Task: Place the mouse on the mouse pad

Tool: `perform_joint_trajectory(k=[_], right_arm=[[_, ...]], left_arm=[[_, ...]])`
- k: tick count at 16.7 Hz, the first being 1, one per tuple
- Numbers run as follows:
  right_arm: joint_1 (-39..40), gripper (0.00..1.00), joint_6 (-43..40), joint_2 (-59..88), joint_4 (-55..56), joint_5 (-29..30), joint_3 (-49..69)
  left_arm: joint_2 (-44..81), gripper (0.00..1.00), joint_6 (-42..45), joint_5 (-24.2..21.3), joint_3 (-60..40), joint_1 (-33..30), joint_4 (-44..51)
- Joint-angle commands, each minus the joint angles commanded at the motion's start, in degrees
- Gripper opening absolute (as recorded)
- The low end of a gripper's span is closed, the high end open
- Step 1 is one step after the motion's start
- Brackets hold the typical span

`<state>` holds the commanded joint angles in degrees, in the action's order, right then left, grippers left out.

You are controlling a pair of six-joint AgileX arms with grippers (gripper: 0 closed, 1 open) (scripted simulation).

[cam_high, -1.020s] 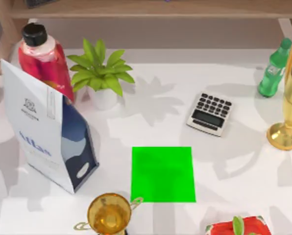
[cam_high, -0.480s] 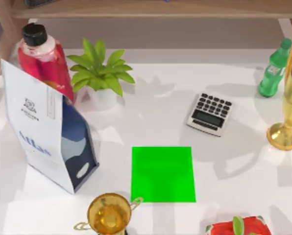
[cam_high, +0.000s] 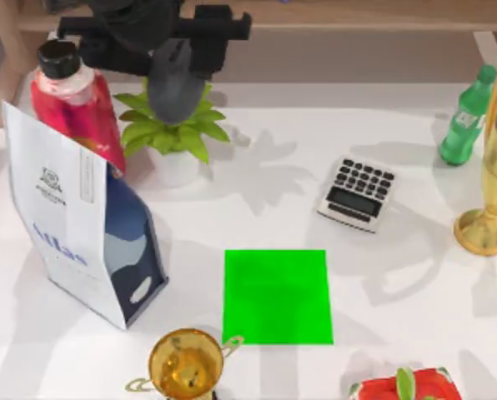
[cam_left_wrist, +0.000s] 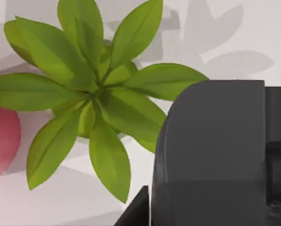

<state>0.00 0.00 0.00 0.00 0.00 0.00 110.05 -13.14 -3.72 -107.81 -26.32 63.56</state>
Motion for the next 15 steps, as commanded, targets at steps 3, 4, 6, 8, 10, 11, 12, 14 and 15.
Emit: perform_joint_trajectory(k=[3,4,6,8,10,11,12,14,15], right_arm=[[0.00,1.00,0.00,0.00,0.00,0.00,0.00],[0.00,1.00,0.00,0.00,0.00,0.00,0.00],[0.00,1.00,0.00,0.00,0.00,0.00,0.00],[0.00,1.00,0.00,0.00,0.00,0.00,0.00],[0.00,1.00,0.00,0.00,0.00,0.00,0.00],[0.00,1.00,0.00,0.00,0.00,0.00,0.00],[0.00,1.00,0.00,0.00,0.00,0.00,0.00],[0.00,1.00,0.00,0.00,0.00,0.00,0.00],[0.00,1.00,0.00,0.00,0.00,0.00,0.00]], left_arm=[[5.28,0.00,-15.88,1.35,1.67,-9.04,1.08],[7.06,0.00,-19.95,1.81,2.43,-11.56,1.57],[10.31,0.00,-26.35,2.63,4.01,-15.80,2.65],[12.72,0.00,-30.41,3.19,5.32,-18.82,3.63],[13.82,0.00,-32.11,3.42,5.98,-20.22,4.17],[13.82,0.00,-32.11,3.42,5.98,-20.22,4.17],[13.82,0.00,-32.11,3.42,5.98,-20.22,4.17],[13.82,0.00,-32.11,3.42,5.98,-20.22,4.17],[13.73,0.00,-31.96,3.34,5.87,-20.02,4.08]])
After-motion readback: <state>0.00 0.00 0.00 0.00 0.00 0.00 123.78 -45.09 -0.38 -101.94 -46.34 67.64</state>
